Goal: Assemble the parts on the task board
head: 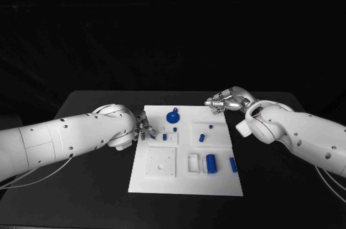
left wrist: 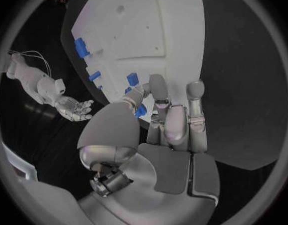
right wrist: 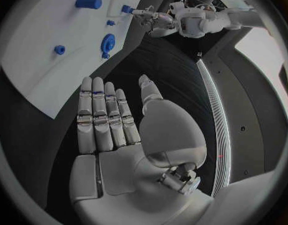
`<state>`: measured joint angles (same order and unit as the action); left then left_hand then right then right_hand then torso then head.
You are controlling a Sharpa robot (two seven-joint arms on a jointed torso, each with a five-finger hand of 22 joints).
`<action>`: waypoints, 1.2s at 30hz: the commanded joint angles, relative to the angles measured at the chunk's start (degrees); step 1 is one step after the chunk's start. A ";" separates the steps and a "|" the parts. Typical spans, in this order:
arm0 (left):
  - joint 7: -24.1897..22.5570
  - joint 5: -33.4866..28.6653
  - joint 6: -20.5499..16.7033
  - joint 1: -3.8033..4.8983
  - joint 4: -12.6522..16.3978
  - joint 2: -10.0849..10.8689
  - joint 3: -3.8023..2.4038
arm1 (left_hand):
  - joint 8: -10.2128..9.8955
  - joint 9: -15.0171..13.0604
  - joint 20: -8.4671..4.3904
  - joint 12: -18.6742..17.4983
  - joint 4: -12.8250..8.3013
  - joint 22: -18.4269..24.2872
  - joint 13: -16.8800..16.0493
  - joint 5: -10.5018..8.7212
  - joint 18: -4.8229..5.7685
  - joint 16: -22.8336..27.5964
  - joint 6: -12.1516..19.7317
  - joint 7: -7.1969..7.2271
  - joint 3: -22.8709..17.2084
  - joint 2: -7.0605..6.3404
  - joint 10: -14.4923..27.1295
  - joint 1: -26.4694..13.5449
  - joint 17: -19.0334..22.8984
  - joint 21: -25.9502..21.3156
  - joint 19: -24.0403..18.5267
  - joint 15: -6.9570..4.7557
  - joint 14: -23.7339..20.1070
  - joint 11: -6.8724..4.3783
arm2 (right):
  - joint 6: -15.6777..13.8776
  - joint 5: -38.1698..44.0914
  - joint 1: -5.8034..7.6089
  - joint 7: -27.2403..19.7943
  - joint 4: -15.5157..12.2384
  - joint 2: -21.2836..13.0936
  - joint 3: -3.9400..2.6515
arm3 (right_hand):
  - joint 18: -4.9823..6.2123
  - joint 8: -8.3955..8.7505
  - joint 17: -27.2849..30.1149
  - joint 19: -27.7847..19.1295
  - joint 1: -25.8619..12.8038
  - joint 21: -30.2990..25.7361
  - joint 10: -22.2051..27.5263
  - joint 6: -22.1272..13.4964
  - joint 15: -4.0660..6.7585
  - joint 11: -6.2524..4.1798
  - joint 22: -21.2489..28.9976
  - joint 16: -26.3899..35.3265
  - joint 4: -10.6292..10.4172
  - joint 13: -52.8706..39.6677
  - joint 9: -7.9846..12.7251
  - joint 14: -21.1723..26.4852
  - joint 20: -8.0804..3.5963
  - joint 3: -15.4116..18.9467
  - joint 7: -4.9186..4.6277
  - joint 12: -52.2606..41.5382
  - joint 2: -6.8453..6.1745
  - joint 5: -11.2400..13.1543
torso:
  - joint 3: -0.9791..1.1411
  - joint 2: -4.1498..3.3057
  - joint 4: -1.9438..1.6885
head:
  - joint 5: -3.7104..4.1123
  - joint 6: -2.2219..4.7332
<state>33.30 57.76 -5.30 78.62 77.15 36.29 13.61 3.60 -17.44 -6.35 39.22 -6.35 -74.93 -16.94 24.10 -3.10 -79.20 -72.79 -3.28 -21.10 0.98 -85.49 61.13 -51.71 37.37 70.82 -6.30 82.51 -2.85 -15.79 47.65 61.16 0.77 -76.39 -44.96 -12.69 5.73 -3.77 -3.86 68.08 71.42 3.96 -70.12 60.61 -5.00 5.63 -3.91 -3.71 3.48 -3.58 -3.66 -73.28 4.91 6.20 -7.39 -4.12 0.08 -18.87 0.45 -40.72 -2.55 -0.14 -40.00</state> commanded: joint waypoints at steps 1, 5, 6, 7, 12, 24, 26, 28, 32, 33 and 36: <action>0.57 0.26 -0.76 -0.33 0.44 -0.07 0.20 | 0.29 -0.07 0.34 0.21 -2.91 -1.11 0.07 0.15 -0.47 -0.16 -11.28 5.17 -3.39 0.65 -1.33 1.07 0.10 0.36 -0.10 -0.21 0.33 -1.70 | 0.56 -0.08 -0.04 -0.70 -0.05 0.01 -0.02 | 0.39 0.20 0.07 -0.51 0.18 0.07 0.34 -0.01 0.04 -0.07 0.09 0.09 0.03 0.09 0.09 0.54 0.06 -0.19 -0.28 0.28 -0.38 -0.32 | 0.00 -0.02 0.02 | 0.08 -0.16; 0.49 0.73 -2.14 -0.37 1.31 0.39 0.21 | 0.29 -0.07 0.34 0.21 -2.90 -1.11 0.08 0.15 -0.47 -0.14 -11.27 5.17 -3.39 0.64 -1.33 1.08 0.16 0.36 -0.10 -0.20 0.32 -1.70 | 0.59 -0.32 -0.05 -0.68 -0.04 -0.01 -0.02 | 0.41 0.20 0.08 -0.53 0.10 0.09 0.37 0.01 0.02 -0.07 0.09 0.10 0.03 0.09 0.09 0.57 0.07 -0.18 -0.27 0.28 -0.33 -0.35 | 0.02 0.00 -0.02 | 0.14 -0.18; 0.44 0.82 -2.49 -0.38 1.48 0.48 0.21 | 0.29 -0.07 0.34 0.21 -2.90 -1.11 0.08 0.15 -0.47 -0.14 -11.27 5.17 -3.39 0.64 -1.33 1.08 0.16 0.36 -0.10 -0.20 0.32 -1.70 | 0.58 -0.35 -0.05 -0.68 -0.03 -0.01 -0.02 | 0.41 0.20 0.08 -0.53 0.10 0.09 0.37 0.01 0.02 -0.07 0.09 0.10 0.03 0.09 0.09 0.57 0.07 -0.18 -0.27 0.28 -0.33 -0.35 | 0.01 0.01 -0.04 | 0.15 -0.18; 0.38 0.92 -2.95 -0.40 1.70 0.59 0.21 | 0.30 -0.07 0.38 0.25 -2.84 -1.13 0.09 0.17 -0.47 -0.22 -11.30 5.18 -3.40 0.59 -1.33 1.16 0.05 0.40 -0.15 -0.21 0.36 -1.72 | 0.58 -0.37 -0.05 -0.68 -0.03 -0.01 -0.02 | 0.41 0.20 0.08 -0.53 0.10 0.09 0.37 0.01 0.02 -0.07 0.09 0.10 0.03 0.09 0.09 0.57 0.07 -0.18 -0.27 0.28 -0.33 -0.35 | 0.01 0.03 -0.06 | 0.16 -0.19; 0.13 1.16 -4.58 -0.47 2.63 0.95 0.22 | 0.32 -0.09 0.41 0.32 -2.77 -1.13 0.08 0.18 -0.56 -0.30 -11.37 5.22 -3.41 0.55 -1.34 1.22 -0.07 0.49 -0.07 -0.26 0.38 -1.79 | 0.57 -0.44 -0.07 -0.70 -0.04 -0.01 -0.02 | 0.41 0.20 0.08 -0.53 0.10 0.09 0.37 0.01 0.02 -0.07 0.09 0.10 0.03 0.09 0.09 0.57 0.07 -0.18 -0.27 0.28 -0.33 -0.35 | -0.05 0.04 -0.05 | 0.14 -0.17; -0.07 2.29 -6.03 -0.67 3.19 1.31 0.22 | 0.30 -0.07 0.58 0.34 -2.53 -1.13 0.10 0.07 -0.77 -0.34 -11.34 5.21 -3.42 0.47 -1.33 1.28 -0.04 0.61 -0.08 -0.27 0.35 -1.79 | 0.58 -0.47 -0.09 -0.70 -0.02 -0.02 -0.02 | 0.41 0.20 0.08 -0.53 0.10 0.09 0.37 0.01 0.02 -0.07 0.09 0.10 0.03 0.09 0.09 0.57 0.07 -0.18 -0.27 0.28 -0.33 -0.35 | -0.06 0.01 -0.02 | 0.01 -0.08; -0.10 2.45 -6.14 -0.75 3.10 1.25 0.22 | 0.29 -0.07 0.59 0.34 -2.49 -1.13 0.10 0.03 -0.79 -0.32 -11.32 5.20 -3.41 0.47 -1.33 1.29 -0.01 0.61 -0.09 -0.27 0.34 -1.79 | 0.58 -0.47 -0.09 -0.70 -0.02 -0.02 -0.02 | 0.41 0.20 0.08 -0.53 0.10 0.09 0.37 0.01 0.02 -0.07 0.09 0.10 0.03 0.09 0.09 0.57 0.07 -0.18 -0.27 0.28 -0.33 -0.35 | -0.06 0.00 0.00 | -0.02 -0.04; -0.13 2.58 -6.07 -0.82 3.04 1.20 0.22 | 0.29 -0.07 0.59 0.34 -2.49 -1.13 0.10 0.03 -0.79 -0.32 -11.32 5.20 -3.41 0.47 -1.33 1.29 -0.01 0.61 -0.09 -0.27 0.34 -1.79 | 0.59 -0.47 -0.10 -0.71 -0.01 -0.02 -0.02 | 0.41 0.20 0.08 -0.53 0.10 0.09 0.37 0.01 0.02 -0.07 0.09 0.10 0.03 0.09 0.09 0.57 0.07 -0.18 -0.27 0.28 -0.33 -0.35 | -0.05 0.00 0.00 | -0.02 -0.05; -0.10 2.70 -5.52 -0.93 2.97 1.15 0.22 | 0.29 -0.07 0.59 0.34 -2.49 -1.13 0.10 0.03 -0.79 -0.32 -11.32 5.20 -3.41 0.47 -1.33 1.29 -0.01 0.61 -0.09 -0.27 0.34 -1.79 | 0.62 -0.47 -0.11 -0.70 0.04 -0.01 -0.02 | 0.41 0.20 0.08 -0.53 0.10 0.09 0.37 0.01 0.02 -0.07 0.09 0.10 0.03 0.09 0.09 0.57 0.07 -0.18 -0.27 0.28 -0.33 -0.35 | -0.04 0.01 -0.03 | 0.01 -0.11; -0.08 2.70 -5.35 -0.95 2.96 1.15 0.22 | 0.29 -0.07 0.59 0.34 -2.49 -1.13 0.10 0.03 -0.79 -0.32 -11.32 5.20 -3.41 0.47 -1.33 1.29 -0.01 0.61 -0.09 -0.27 0.34 -1.79 | 0.64 -0.47 -0.11 -0.70 0.05 -0.01 -0.02 | 0.41 0.20 0.08 -0.53 0.10 0.09 0.37 0.01 0.02 -0.07 0.09 0.10 0.03 0.09 0.09 0.57 0.07 -0.18 -0.27 0.28 -0.33 -0.35 | -0.03 0.02 -0.02 | 0.00 -0.14; -0.01 2.60 -4.79 -1.00 2.96 1.12 0.22 | 0.28 -0.03 0.69 0.28 -2.39 -1.11 0.14 -0.05 -0.92 -0.25 -11.27 5.19 -3.42 0.40 -1.33 1.46 0.17 0.62 -0.13 -0.25 0.30 -1.78 | 0.67 -0.47 -0.14 -0.70 0.09 0.04 -0.02 | 0.41 0.20 0.08 -0.53 0.10 0.09 0.37 0.01 0.02 -0.07 0.09 0.10 0.03 0.09 0.09 0.57 0.07 -0.18 -0.27 0.28 -0.33 -0.35 | -0.02 0.02 -0.03 | -0.02 -0.15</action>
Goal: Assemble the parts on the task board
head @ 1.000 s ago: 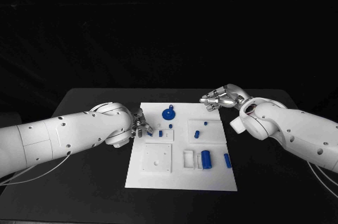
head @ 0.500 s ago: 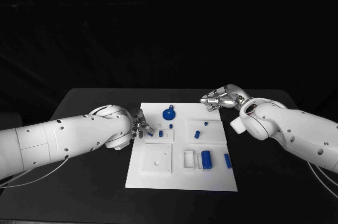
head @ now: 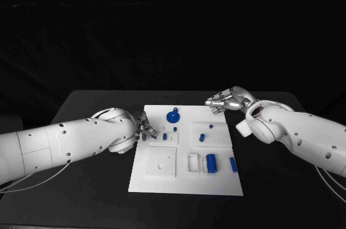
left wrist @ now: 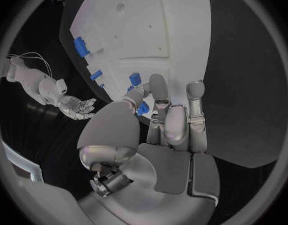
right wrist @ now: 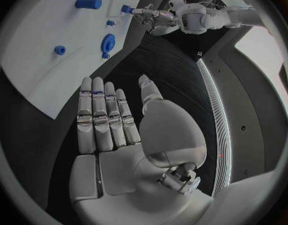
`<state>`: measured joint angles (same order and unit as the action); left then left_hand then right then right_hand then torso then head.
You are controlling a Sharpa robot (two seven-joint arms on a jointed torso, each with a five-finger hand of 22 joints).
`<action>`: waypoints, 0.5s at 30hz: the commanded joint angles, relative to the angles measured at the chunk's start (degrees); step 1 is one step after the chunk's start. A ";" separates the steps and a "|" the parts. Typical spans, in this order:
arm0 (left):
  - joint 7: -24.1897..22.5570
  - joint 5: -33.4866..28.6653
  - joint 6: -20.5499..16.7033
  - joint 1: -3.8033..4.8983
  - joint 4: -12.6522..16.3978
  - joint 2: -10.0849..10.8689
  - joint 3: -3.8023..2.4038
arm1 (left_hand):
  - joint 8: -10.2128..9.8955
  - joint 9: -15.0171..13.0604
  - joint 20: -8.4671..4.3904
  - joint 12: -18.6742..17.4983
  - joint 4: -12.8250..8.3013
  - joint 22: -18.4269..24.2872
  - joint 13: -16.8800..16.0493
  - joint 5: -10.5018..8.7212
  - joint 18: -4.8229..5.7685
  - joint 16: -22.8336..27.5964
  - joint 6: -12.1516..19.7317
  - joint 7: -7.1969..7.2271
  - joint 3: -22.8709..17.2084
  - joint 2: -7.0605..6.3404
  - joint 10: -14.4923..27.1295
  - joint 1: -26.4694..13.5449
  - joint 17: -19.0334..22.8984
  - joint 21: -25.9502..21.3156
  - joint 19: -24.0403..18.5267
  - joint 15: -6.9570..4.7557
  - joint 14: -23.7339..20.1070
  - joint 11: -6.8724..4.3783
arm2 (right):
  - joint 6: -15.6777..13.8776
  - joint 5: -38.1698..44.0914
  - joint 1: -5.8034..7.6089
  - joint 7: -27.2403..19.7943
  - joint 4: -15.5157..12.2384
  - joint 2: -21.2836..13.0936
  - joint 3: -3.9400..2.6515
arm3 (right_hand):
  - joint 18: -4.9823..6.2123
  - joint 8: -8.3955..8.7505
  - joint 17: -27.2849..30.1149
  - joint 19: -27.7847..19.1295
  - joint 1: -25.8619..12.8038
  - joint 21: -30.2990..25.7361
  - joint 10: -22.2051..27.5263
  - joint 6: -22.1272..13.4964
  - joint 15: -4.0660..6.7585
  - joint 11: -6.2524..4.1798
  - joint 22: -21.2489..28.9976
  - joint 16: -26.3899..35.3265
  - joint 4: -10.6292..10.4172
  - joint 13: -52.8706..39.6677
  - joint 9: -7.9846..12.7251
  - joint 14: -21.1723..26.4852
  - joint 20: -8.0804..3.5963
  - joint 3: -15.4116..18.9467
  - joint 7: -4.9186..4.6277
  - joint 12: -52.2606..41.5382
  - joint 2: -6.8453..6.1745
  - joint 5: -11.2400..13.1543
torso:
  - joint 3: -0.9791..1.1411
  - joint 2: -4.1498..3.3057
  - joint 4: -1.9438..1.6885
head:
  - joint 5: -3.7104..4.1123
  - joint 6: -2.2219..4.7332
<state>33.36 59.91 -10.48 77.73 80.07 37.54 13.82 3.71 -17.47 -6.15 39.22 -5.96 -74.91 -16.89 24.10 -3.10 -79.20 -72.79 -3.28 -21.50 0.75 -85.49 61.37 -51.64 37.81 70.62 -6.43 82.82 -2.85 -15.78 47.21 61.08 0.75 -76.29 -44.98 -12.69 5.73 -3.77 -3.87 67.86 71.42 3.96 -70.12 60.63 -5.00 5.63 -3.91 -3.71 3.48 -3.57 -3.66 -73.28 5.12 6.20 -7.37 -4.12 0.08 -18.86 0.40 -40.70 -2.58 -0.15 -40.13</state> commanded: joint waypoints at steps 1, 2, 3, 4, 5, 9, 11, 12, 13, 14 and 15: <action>-0.05 0.42 0.52 -0.12 0.04 -0.14 0.01 | 0.17 0.00 0.48 0.29 -2.78 -1.12 0.09 -0.05 -0.92 -0.25 -11.27 5.19 -3.02 0.62 -1.33 1.23 0.10 0.18 0.07 -0.12 -0.01 -1.78 | 0.66 -0.03 -0.07 -0.68 0.02 0.08 -0.02 | 0.40 0.20 0.08 -0.32 0.10 0.09 0.37 0.00 0.01 -0.07 0.08 0.10 0.03 0.09 0.09 0.57 -0.14 -0.18 -0.29 0.28 -0.33 -0.35 | 0.04 0.00 -0.02 | -0.01 -0.04; -0.03 0.40 0.61 -0.13 0.05 -0.14 0.01 | 0.17 0.00 0.48 0.29 -2.78 -1.12 0.09 -0.05 -0.92 -0.25 -11.27 5.19 -3.02 0.62 -1.33 1.23 0.10 0.18 0.07 -0.12 -0.01 -1.78 | 0.67 -0.03 -0.09 -0.68 0.03 0.09 -0.02 | 0.41 0.21 0.08 -0.34 0.10 0.08 0.39 -0.02 0.02 -0.06 0.09 0.09 0.08 0.09 0.09 0.58 -0.13 -0.19 -0.29 0.28 -0.28 -0.37 | 0.04 0.01 -0.02 | -0.01 -0.04; -0.01 0.37 0.73 -0.15 0.06 -0.15 0.01 | 0.17 0.00 0.48 0.29 -2.78 -1.12 0.09 -0.05 -0.92 -0.25 -11.27 5.19 -3.02 0.62 -1.33 1.23 0.10 0.18 0.07 -0.12 -0.01 -1.78 | 0.68 -0.03 -0.11 -0.68 0.04 0.10 -0.02 | 0.41 0.21 0.08 -0.34 0.10 0.08 0.39 -0.02 0.02 -0.06 0.09 0.09 0.08 0.09 0.09 0.58 -0.13 -0.19 -0.29 0.28 -0.28 -0.37 | 0.04 0.01 -0.02 | -0.01 -0.04; 0.01 0.32 0.84 -0.16 0.08 -0.16 0.01 | 0.17 0.00 0.48 0.29 -2.78 -1.12 0.09 -0.05 -0.92 -0.25 -11.27 5.19 -3.02 0.62 -1.33 1.23 0.10 0.18 0.07 -0.12 -0.01 -1.78 | 0.69 -0.03 -0.12 -0.68 0.05 0.11 -0.02 | 0.41 0.21 0.08 -0.34 0.10 0.08 0.39 -0.02 0.02 -0.06 0.09 0.09 0.08 0.09 0.09 0.58 -0.13 -0.19 -0.29 0.28 -0.28 -0.37 | 0.04 0.00 0.00 | -0.02 -0.03; 0.02 0.26 0.93 -0.17 0.11 -0.17 0.01 | 0.17 0.00 0.48 0.29 -2.78 -1.12 0.09 -0.05 -0.92 -0.25 -11.27 5.19 -3.02 0.62 -1.33 1.23 0.10 0.18 0.07 -0.12 -0.01 -1.78 | 0.69 -0.03 -0.14 -0.69 0.06 0.12 -0.02 | 0.41 0.21 0.08 -0.34 0.10 0.08 0.39 -0.02 0.02 -0.06 0.09 0.09 0.08 0.09 0.09 0.58 -0.13 -0.19 -0.29 0.28 -0.28 -0.37 | 0.04 0.00 0.01 | -0.02 -0.03; -0.03 0.01 1.29 -0.27 0.23 -0.22 0.02 | 0.17 0.00 0.48 0.29 -2.78 -1.12 0.09 -0.05 -0.92 -0.25 -11.27 5.19 -3.02 0.62 -1.33 1.23 0.10 0.18 0.07 -0.12 -0.01 -1.78 | 0.70 -0.03 -0.18 -0.70 0.07 0.13 -0.02 | 0.41 0.21 0.08 -0.34 0.10 0.08 0.39 -0.02 0.02 -0.06 0.09 0.09 0.08 0.09 0.09 0.58 -0.13 -0.19 -0.29 0.28 -0.28 -0.37 | 0.01 0.00 0.04 | -0.02 -0.05; -0.08 -0.08 1.45 -0.33 0.25 -0.24 0.02 | 0.17 0.02 0.49 0.28 -2.70 -1.13 0.10 -0.08 -0.95 -0.24 -11.26 5.19 -3.05 0.65 -1.33 1.26 0.14 0.19 0.07 -0.11 0.00 -1.78 | 0.70 -0.03 -0.20 -0.71 0.07 0.13 -0.02 | 0.41 0.21 0.08 -0.34 0.10 0.08 0.39 -0.02 0.02 -0.06 0.09 0.09 0.08 0.09 0.09 0.58 -0.13 -0.19 -0.29 0.28 -0.28 -0.37 | 0.01 -0.01 0.04 | -0.09 -0.05; -0.10 -0.12 1.54 -0.37 0.24 -0.26 0.02 | 0.17 0.02 0.49 0.28 -2.70 -1.13 0.10 -0.08 -0.95 -0.24 -11.26 5.19 -3.05 0.65 -1.33 1.26 0.14 0.19 0.07 -0.11 0.00 -1.78 | 0.70 -0.03 -0.21 -0.71 0.07 0.13 -0.02 | 0.41 0.21 0.08 -0.34 0.10 0.08 0.39 -0.02 0.02 -0.06 0.09 0.09 0.08 0.09 0.09 0.58 -0.13 -0.19 -0.29 0.28 -0.28 -0.37 | 0.01 -0.01 0.04 | -0.09 -0.05; -0.11 -0.15 1.62 -0.40 0.23 -0.27 0.02 | 0.17 0.02 0.49 0.28 -2.70 -1.13 0.10 -0.08 -0.95 -0.24 -11.26 5.19 -3.05 0.65 -1.33 1.26 0.14 0.19 0.07 -0.11 0.00 -1.78 | 0.70 -0.03 -0.21 -0.72 0.07 0.13 -0.02 | 0.41 0.21 0.08 -0.34 0.10 0.08 0.39 -0.02 0.02 -0.06 0.09 0.09 0.08 0.09 0.09 0.58 -0.13 -0.19 -0.29 0.28 -0.28 -0.37 | 0.01 -0.02 0.03 | -0.08 -0.11; -0.12 -0.17 1.71 -0.43 0.22 -0.28 0.02 | 0.17 0.02 0.49 0.28 -2.70 -1.13 0.10 -0.08 -0.95 -0.24 -11.26 5.19 -3.05 0.65 -1.33 1.26 0.14 0.19 0.07 -0.11 0.00 -1.78 | 0.69 -0.03 -0.22 -0.72 0.07 0.13 -0.02 | 0.41 0.21 0.08 -0.34 0.10 0.08 0.39 -0.02 0.02 -0.06 0.09 0.09 0.08 0.09 0.09 0.58 -0.13 -0.19 -0.29 0.28 -0.28 -0.37 | 0.01 -0.02 0.03 | -0.08 -0.11; -0.12 -0.19 1.80 -0.45 0.23 -0.29 0.02 | 0.17 0.02 0.49 0.28 -2.70 -1.13 0.10 -0.08 -0.95 -0.24 -11.26 5.19 -3.05 0.65 -1.33 1.26 0.14 0.19 0.07 -0.11 0.00 -1.78 | 0.69 -0.03 -0.22 -0.72 0.07 0.13 -0.02 | 0.41 0.21 0.08 -0.34 0.10 0.08 0.39 -0.02 0.02 -0.06 0.09 0.09 0.08 0.09 0.09 0.58 -0.13 -0.19 -0.29 0.28 -0.28 -0.37 | 0.01 -0.01 0.02 | -0.08 -0.12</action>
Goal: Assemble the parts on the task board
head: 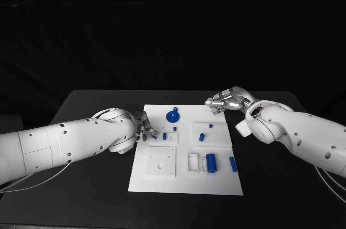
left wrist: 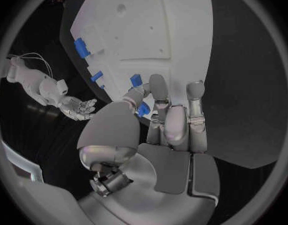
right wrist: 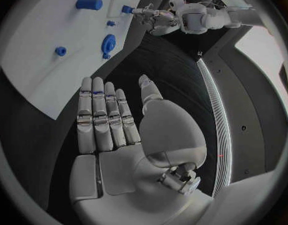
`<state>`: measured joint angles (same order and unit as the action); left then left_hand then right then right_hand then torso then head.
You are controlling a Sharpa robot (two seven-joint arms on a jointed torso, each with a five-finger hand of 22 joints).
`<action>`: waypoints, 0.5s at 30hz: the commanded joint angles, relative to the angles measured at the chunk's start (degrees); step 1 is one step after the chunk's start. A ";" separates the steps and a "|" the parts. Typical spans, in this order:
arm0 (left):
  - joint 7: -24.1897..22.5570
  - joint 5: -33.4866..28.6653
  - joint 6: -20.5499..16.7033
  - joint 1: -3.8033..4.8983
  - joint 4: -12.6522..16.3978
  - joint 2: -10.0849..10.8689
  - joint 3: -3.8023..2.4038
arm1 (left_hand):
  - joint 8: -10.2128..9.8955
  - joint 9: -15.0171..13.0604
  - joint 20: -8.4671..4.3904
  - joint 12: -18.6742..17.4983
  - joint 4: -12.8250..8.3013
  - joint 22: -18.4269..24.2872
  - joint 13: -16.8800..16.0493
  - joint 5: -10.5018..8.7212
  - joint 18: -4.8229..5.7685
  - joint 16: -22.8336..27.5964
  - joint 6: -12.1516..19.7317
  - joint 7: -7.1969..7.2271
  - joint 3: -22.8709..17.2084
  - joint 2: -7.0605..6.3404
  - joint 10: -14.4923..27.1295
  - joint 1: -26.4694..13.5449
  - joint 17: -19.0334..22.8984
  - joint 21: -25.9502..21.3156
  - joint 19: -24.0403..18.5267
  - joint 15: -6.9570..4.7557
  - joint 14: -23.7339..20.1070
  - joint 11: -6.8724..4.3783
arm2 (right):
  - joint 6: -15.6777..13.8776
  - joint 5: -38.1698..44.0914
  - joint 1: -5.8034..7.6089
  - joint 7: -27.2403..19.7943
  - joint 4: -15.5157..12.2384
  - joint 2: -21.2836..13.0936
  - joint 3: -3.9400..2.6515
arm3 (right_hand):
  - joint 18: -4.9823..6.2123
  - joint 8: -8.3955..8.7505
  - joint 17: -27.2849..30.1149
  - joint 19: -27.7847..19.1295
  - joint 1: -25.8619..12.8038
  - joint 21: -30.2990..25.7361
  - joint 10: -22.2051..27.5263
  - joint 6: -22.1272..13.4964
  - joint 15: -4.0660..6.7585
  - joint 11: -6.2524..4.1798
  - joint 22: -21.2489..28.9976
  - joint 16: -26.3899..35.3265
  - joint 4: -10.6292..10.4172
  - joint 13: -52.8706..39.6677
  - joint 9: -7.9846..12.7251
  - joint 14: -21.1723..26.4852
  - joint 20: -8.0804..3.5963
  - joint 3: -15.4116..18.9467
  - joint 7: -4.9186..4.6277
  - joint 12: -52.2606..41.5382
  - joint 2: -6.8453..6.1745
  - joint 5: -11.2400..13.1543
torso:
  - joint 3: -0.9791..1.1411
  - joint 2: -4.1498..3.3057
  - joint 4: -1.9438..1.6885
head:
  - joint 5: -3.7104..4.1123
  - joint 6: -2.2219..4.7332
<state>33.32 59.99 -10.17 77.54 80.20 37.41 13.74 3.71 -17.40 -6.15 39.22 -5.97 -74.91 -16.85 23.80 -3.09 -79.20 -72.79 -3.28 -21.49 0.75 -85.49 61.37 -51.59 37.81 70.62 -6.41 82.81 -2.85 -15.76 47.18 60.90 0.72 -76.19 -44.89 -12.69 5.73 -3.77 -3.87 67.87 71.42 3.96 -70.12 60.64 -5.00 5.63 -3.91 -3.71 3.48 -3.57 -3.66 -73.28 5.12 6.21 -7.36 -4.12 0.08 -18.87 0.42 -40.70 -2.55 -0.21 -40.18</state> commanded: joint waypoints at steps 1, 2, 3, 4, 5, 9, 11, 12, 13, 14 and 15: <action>-0.09 -0.29 1.57 -0.29 0.12 -0.15 0.09 | 0.18 -0.05 0.50 0.28 -2.69 -1.13 0.05 0.22 -0.96 -0.24 -11.26 5.19 -3.05 0.65 -1.33 1.26 0.09 0.19 0.07 -0.13 0.01 -1.78 | 0.68 0.00 -0.05 -0.70 -0.03 0.04 -0.02 | 0.41 0.21 0.08 -0.34 0.10 0.08 0.39 -0.03 0.02 -0.06 0.09 0.09 0.08 0.09 0.09 0.58 -0.13 -0.20 -0.30 0.28 -0.28 -0.37 | -0.01 0.00 -0.04 | -0.03 -0.06; -0.10 -0.30 1.63 -0.31 0.12 -0.15 0.09 | 0.18 -0.05 0.50 0.28 -2.69 -1.13 0.05 0.22 -0.96 -0.24 -11.26 5.19 -3.05 0.65 -1.33 1.26 0.09 0.19 0.07 -0.13 0.01 -1.78 | 0.68 0.00 -0.06 -0.69 -0.03 0.04 -0.02 | 0.41 0.21 0.08 -0.34 0.10 0.08 0.39 -0.03 0.02 -0.06 0.09 0.09 0.08 0.09 0.09 0.58 -0.13 -0.20 -0.30 0.28 -0.28 -0.37 | -0.02 0.00 -0.04 | -0.03 -0.07; -0.10 -0.31 1.68 -0.32 0.11 -0.15 0.09 | 0.18 -0.05 0.50 0.28 -2.69 -1.13 0.05 0.22 -0.96 -0.24 -11.26 5.19 -3.05 0.65 -1.33 1.26 0.09 0.19 0.07 -0.13 0.01 -1.78 | 0.69 0.00 -0.06 -0.68 -0.02 0.03 -0.02 | 0.41 0.21 0.08 -0.34 0.10 0.08 0.39 -0.03 0.02 -0.06 0.09 0.09 0.08 0.09 0.09 0.58 -0.13 -0.20 -0.30 0.28 -0.28 -0.37 | -0.02 0.02 -0.05 | -0.03 -0.09; -0.11 -0.32 1.72 -0.33 0.11 -0.15 0.09 | 0.18 -0.05 0.50 0.28 -2.69 -1.13 0.05 0.22 -0.96 -0.24 -11.26 5.19 -3.05 0.65 -1.33 1.26 0.09 0.19 0.07 -0.13 0.01 -1.78 | 0.70 0.00 -0.06 -0.67 -0.02 0.03 -0.02 | 0.41 0.21 0.08 -0.34 0.10 0.08 0.39 -0.03 0.02 -0.06 0.09 0.09 0.08 0.09 0.09 0.58 -0.13 -0.20 -0.30 0.28 -0.28 -0.37 | -0.02 0.02 -0.06 | -0.03 -0.09; -0.12 -0.33 1.76 -0.34 0.12 -0.14 0.09 | 0.18 -0.05 0.50 0.28 -2.69 -1.13 0.05 0.22 -0.96 -0.24 -11.26 5.19 -3.05 0.65 -1.33 1.26 0.09 0.19 0.07 -0.13 0.01 -1.78 | 0.73 0.00 -0.07 -0.65 -0.02 0.03 -0.02 | 0.41 0.21 0.08 -0.34 0.10 0.08 0.39 -0.03 0.02 -0.06 0.09 0.09 0.08 0.09 0.09 0.58 -0.13 -0.20 -0.30 0.28 -0.28 -0.37 | -0.02 0.02 -0.07 | -0.03 -0.08; -0.14 -0.35 1.84 -0.37 0.12 -0.14 0.10 | 0.18 -0.05 0.50 0.28 -2.69 -1.13 0.05 0.22 -0.96 -0.24 -11.26 5.19 -3.05 0.65 -1.33 1.26 0.09 0.19 0.07 -0.13 0.01 -1.78 | 0.79 0.00 -0.07 -0.63 0.00 0.06 -0.02 | 0.41 0.20 0.09 -0.33 0.09 0.09 0.39 -0.02 0.02 -0.06 0.09 0.10 0.13 0.09 0.09 0.59 -0.13 -0.22 -0.30 0.28 -0.22 -0.39 | -0.03 -0.01 -0.05 | -0.04 -0.11; -0.14 -0.35 1.88 -0.40 0.10 -0.15 0.10 | 0.18 -0.05 0.50 0.28 -2.69 -1.13 0.05 0.22 -0.96 -0.24 -11.26 5.19 -3.05 0.65 -1.33 1.26 0.09 0.19 0.07 -0.13 0.01 -1.78 | 0.80 0.00 -0.08 -0.63 0.02 0.09 -0.02 | 0.41 0.20 0.09 -0.33 0.09 0.09 0.39 -0.02 0.02 -0.06 0.09 0.10 0.13 0.09 0.09 0.59 -0.13 -0.22 -0.30 0.28 -0.22 -0.39 | -0.03 -0.01 -0.05 | -0.04 -0.11; -0.13 -0.35 1.91 -0.41 0.09 -0.16 0.10 | 0.17 -0.03 0.49 0.24 -2.69 -1.12 0.09 0.18 -0.96 -0.20 -11.20 5.18 -3.06 0.63 -1.33 1.33 0.19 0.17 0.07 -0.13 0.01 -1.78 | 0.81 0.00 -0.08 -0.63 0.02 0.09 -0.02 | 0.41 0.20 0.09 -0.33 0.09 0.09 0.39 -0.02 0.02 -0.06 0.09 0.10 0.13 0.09 0.09 0.59 -0.13 -0.22 -0.30 0.28 -0.22 -0.39 | -0.04 -0.01 -0.04 | -0.06 -0.09; -0.13 -0.35 1.97 -0.42 0.08 -0.16 0.10 | 0.17 -0.03 0.49 0.24 -2.69 -1.12 0.09 0.17 -0.96 -0.20 -11.20 5.18 -3.06 0.63 -1.33 1.33 0.20 0.17 0.07 -0.13 0.01 -1.78 | 0.81 0.00 -0.08 -0.63 0.02 0.10 -0.02 | 0.41 0.20 0.09 -0.33 0.09 0.09 0.39 -0.02 0.02 -0.06 0.09 0.10 0.13 0.09 0.09 0.59 -0.13 -0.22 -0.30 0.28 -0.22 -0.39 | -0.03 -0.01 -0.03 | -0.07 -0.08; -0.11 -0.35 2.04 -0.42 0.08 -0.15 0.10 | 0.17 -0.03 0.49 0.24 -2.69 -1.12 0.09 0.17 -0.96 -0.20 -11.20 5.18 -3.06 0.63 -1.33 1.33 0.20 0.17 0.07 -0.13 0.01 -1.78 | 0.82 0.00 -0.08 -0.63 0.03 0.10 -0.02 | 0.41 0.20 0.09 -0.33 0.09 0.09 0.39 -0.02 0.02 -0.06 0.09 0.10 0.13 0.09 0.09 0.59 -0.13 -0.22 -0.30 0.28 -0.22 -0.39 | -0.02 -0.02 -0.02 | -0.09 -0.10; -0.09 -0.35 2.15 -0.43 0.09 -0.15 0.10 | 0.17 -0.03 0.49 0.24 -2.69 -1.12 0.09 0.17 -0.96 -0.20 -11.20 5.18 -3.06 0.63 -1.33 1.33 0.20 0.17 0.07 -0.13 0.01 -1.78 | 0.82 0.00 -0.09 -0.63 0.03 0.10 -0.02 | 0.41 0.20 0.09 -0.33 0.09 0.09 0.39 -0.02 0.02 -0.06 0.09 0.10 0.13 0.09 0.09 0.59 -0.13 -0.22 -0.30 0.28 -0.22 -0.39 | -0.02 -0.02 -0.02 | -0.09 -0.10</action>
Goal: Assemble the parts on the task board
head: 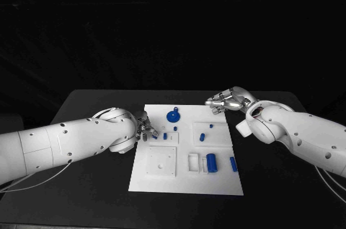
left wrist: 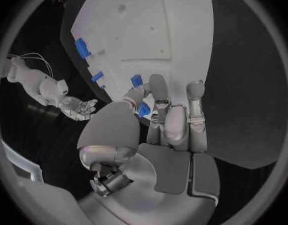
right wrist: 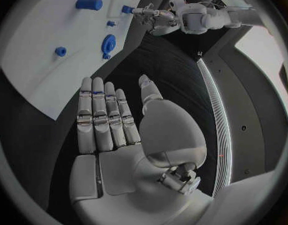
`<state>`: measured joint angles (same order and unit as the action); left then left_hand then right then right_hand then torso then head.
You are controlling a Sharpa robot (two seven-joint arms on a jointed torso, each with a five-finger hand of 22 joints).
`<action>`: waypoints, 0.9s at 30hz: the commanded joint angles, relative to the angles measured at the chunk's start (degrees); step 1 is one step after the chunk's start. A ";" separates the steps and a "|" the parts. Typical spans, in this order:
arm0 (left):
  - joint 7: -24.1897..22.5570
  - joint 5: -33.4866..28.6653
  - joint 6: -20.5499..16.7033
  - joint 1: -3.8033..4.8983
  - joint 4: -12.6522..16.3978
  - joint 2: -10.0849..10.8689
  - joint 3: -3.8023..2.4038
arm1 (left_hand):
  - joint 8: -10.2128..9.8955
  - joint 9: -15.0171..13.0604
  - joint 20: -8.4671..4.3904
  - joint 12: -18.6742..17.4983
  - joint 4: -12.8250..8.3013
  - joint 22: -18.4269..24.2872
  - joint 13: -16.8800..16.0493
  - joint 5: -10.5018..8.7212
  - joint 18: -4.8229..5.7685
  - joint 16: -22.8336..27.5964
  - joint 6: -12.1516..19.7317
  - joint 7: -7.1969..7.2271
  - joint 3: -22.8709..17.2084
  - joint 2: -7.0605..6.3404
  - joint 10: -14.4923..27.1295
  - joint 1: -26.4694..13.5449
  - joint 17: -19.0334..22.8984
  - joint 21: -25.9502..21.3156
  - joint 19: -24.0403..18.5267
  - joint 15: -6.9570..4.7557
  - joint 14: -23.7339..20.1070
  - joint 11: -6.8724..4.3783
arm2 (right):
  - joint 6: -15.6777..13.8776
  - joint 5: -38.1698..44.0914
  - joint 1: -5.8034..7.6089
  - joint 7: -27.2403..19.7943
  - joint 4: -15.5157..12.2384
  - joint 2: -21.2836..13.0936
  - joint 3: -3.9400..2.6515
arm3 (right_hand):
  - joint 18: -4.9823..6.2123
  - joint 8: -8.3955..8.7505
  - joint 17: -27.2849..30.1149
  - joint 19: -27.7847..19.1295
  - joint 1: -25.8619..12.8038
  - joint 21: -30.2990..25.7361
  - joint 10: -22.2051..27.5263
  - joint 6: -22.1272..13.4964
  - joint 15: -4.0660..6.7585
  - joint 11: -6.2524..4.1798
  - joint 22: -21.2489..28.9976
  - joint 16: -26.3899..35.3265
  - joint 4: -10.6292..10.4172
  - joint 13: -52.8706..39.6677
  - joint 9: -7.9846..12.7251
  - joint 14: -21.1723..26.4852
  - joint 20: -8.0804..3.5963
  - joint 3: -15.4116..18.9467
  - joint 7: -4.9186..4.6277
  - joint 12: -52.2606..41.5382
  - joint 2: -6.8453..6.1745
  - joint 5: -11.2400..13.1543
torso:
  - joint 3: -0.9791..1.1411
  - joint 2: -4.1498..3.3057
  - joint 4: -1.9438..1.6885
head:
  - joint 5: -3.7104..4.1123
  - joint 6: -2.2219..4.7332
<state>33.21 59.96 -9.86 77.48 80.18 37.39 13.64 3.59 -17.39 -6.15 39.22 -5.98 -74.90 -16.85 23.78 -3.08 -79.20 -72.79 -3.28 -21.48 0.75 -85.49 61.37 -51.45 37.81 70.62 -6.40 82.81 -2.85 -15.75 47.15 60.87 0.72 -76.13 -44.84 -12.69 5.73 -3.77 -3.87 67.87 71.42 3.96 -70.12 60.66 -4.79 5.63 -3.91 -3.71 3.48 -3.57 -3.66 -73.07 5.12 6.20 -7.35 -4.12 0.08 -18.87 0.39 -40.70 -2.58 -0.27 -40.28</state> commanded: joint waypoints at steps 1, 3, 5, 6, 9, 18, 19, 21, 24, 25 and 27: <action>0.05 -0.32 2.04 -0.37 0.13 -0.11 0.20 | 0.28 -0.04 0.49 0.24 -2.68 -1.13 0.10 0.20 -0.96 -0.20 -11.20 5.18 -3.07 0.63 -1.33 1.33 0.06 0.17 0.07 -0.14 0.01 -1.78 | 0.81 0.02 -0.05 -0.62 -0.01 0.05 -0.02 | 0.41 0.20 0.09 -0.33 0.09 0.09 0.39 -0.04 -0.18 -0.06 0.08 0.10 0.13 0.09 0.09 0.39 -0.13 -0.22 -0.31 0.28 -0.22 -0.39 | 0.01 -0.01 0.01 | -0.06 -0.02; 0.13 -0.32 2.42 -0.38 0.20 -0.08 0.20 | 0.28 -0.04 0.49 0.24 -2.68 -1.13 0.10 0.20 -0.96 -0.20 -11.20 5.18 -3.07 0.63 -1.33 1.33 0.06 0.17 0.07 -0.14 0.01 -1.78 | 0.83 0.02 -0.06 -0.62 0.00 0.05 -0.02 | 0.41 0.20 0.09 -0.33 0.09 0.09 0.39 -0.04 -0.18 -0.06 0.08 0.10 0.13 0.09 0.09 0.39 -0.13 -0.22 -0.31 0.28 -0.22 -0.39 | 0.02 0.00 0.00 | -0.09 -0.07; 0.23 -0.32 2.77 -0.38 0.31 -0.03 0.20 | 0.28 -0.04 0.49 0.24 -2.68 -1.13 0.10 0.20 -0.96 -0.20 -11.20 5.18 -3.07 0.63 -1.33 1.33 0.06 0.17 0.07 -0.14 0.01 -1.78 | 0.85 0.02 -0.06 -0.63 0.01 0.05 -0.02 | 0.41 0.20 0.09 -0.33 0.09 0.09 0.39 -0.04 -0.18 -0.06 0.08 0.10 0.13 0.09 0.09 0.39 -0.13 -0.22 -0.31 0.28 -0.22 -0.39 | 0.02 0.00 0.00 | -0.09 -0.09; 0.28 -0.31 2.91 -0.39 0.36 0.00 0.20 | 0.28 -0.04 0.49 0.24 -2.69 -1.13 0.10 0.20 -0.96 -0.20 -11.20 5.18 -3.07 0.62 -1.33 1.35 0.06 0.17 0.07 -0.14 0.01 -1.78 | 0.85 0.02 -0.07 -0.63 0.01 0.06 -0.02 | 0.41 0.20 0.09 -0.33 0.09 0.09 0.39 -0.04 -0.18 -0.06 0.08 0.10 0.13 0.09 0.09 0.39 -0.13 -0.22 -0.31 0.28 -0.22 -0.39 | 0.03 0.00 -0.01 | -0.07 -0.10; 0.38 -0.31 3.29 -0.41 0.44 0.05 0.20 | 0.30 -0.04 0.45 0.22 -2.75 -1.13 0.12 0.19 -0.93 -0.20 -11.20 5.17 -3.07 0.58 -1.33 1.43 0.06 0.16 0.06 -0.14 0.01 -1.78 | 0.86 0.02 -0.09 -0.64 0.02 0.07 -0.02 | 0.41 0.20 0.09 -0.33 0.09 0.09 0.39 -0.04 -0.18 -0.06 0.08 0.10 0.13 0.09 0.09 0.39 -0.13 -0.22 -0.31 0.28 -0.22 -0.39 | 0.01 0.02 -0.01 | -0.09 -0.08; 0.60 -0.19 4.30 -0.58 0.78 0.21 0.20 | 0.30 -0.04 0.45 0.22 -2.75 -1.13 0.12 0.19 -0.93 -0.20 -11.20 5.17 -3.07 0.58 -1.33 1.43 0.06 0.16 0.06 -0.14 0.01 -1.78 | 0.96 0.02 -0.22 -0.68 0.08 0.12 -0.02 | 0.41 0.20 0.09 -0.33 0.09 0.09 0.39 -0.04 -0.18 -0.06 0.08 0.10 0.13 0.09 0.09 0.39 -0.13 -0.22 -0.31 0.28 -0.22 -0.39 | 0.00 0.00 0.00 | -0.10 -0.17; 0.62 -0.17 4.37 -0.60 0.81 0.22 0.20 | 0.30 -0.04 0.45 0.22 -2.75 -1.13 0.12 0.19 -0.93 -0.20 -11.20 5.17 -3.07 0.58 -1.33 1.43 0.06 0.16 0.06 -0.14 0.01 -1.78 | 0.96 0.01 -0.25 -0.68 0.10 0.13 -0.02 | 0.41 0.20 0.09 -0.33 0.09 0.09 0.39 -0.04 -0.18 -0.06 0.08 0.10 0.13 0.09 0.09 0.39 -0.13 -0.22 -0.31 0.28 -0.22 -0.39 | -0.01 0.00 -0.01 | -0.10 -0.18; 0.66 -0.14 4.51 -0.63 0.84 0.24 0.20 | 0.30 -0.04 0.45 0.22 -2.75 -1.13 0.12 0.19 -0.93 -0.20 -11.20 5.17 -3.07 0.58 -1.33 1.43 0.06 0.16 0.06 -0.14 0.01 -1.78 | 0.97 0.01 -0.30 -0.68 0.10 0.13 -0.02 | 0.41 0.20 0.09 -0.33 0.09 0.09 0.39 -0.04 -0.18 -0.06 0.08 0.10 0.13 0.09 0.09 0.39 -0.13 -0.22 -0.31 0.28 -0.22 -0.39 | 0.01 0.00 0.00 | -0.13 -0.20; 0.73 -0.11 4.66 -0.65 0.85 0.27 0.20 | 0.29 0.00 0.38 0.16 -2.73 -1.13 0.16 0.20 -0.86 -0.12 -11.15 5.15 -3.06 0.59 -1.33 1.45 0.22 0.12 0.05 -0.16 -0.02 -1.77 | 0.97 0.01 -0.35 -0.69 0.09 0.12 -0.02 | 0.41 0.20 0.09 -0.33 0.09 0.09 0.39 -0.04 -0.18 -0.06 0.08 0.10 0.13 0.09 0.09 0.39 -0.13 -0.22 -0.31 0.28 -0.22 -0.39 | 0.03 0.00 0.03 | -0.14 -0.21; 0.76 -0.11 4.70 -0.66 0.85 0.28 0.20 | 0.29 0.00 0.38 0.16 -2.73 -1.13 0.16 0.20 -0.86 -0.12 -11.15 5.15 -3.06 0.59 -1.33 1.45 0.22 0.12 0.05 -0.16 -0.02 -1.77 | 0.96 0.01 -0.35 -0.69 0.08 0.11 -0.02 | 0.41 0.20 0.09 -0.33 0.09 0.09 0.39 -0.04 -0.18 -0.06 0.08 0.10 0.13 0.09 0.09 0.39 -0.13 -0.22 -0.31 0.28 -0.22 -0.39 | 0.04 0.00 0.03 | -0.14 -0.17; 0.87 -0.12 4.88 -0.67 0.80 0.30 0.20 | 0.29 0.00 0.38 0.16 -2.73 -1.13 0.16 0.20 -0.86 -0.12 -11.15 5.15 -3.06 0.59 -1.33 1.45 0.22 0.12 0.05 -0.16 -0.02 -1.77 | 0.93 0.00 -0.38 -0.69 0.08 0.10 -0.02 | 0.41 0.20 0.09 -0.33 0.09 0.09 0.39 -0.04 -0.18 -0.06 0.08 0.10 0.13 0.09 0.09 0.39 -0.13 -0.22 -0.31 0.28 -0.22 -0.39 | 0.05 -0.01 0.00 | -0.16 -0.16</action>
<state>33.27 60.23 -8.28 77.44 80.77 37.71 13.42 3.63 -17.35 -6.15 39.22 -5.88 -74.94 -16.79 23.65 -3.08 -79.20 -72.79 -3.28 -21.58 0.52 -85.49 61.60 -51.28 37.81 70.63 -6.21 82.81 -2.85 -15.63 47.13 60.54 0.71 -76.01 -44.77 -12.69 5.72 -3.77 -3.87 67.87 71.42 3.96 -70.12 60.67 -4.79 5.63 -3.91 -3.71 3.48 -3.58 -3.66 -73.07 5.12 6.21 -7.33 -4.12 0.08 -18.87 0.41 -40.69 -2.58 -0.40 -40.48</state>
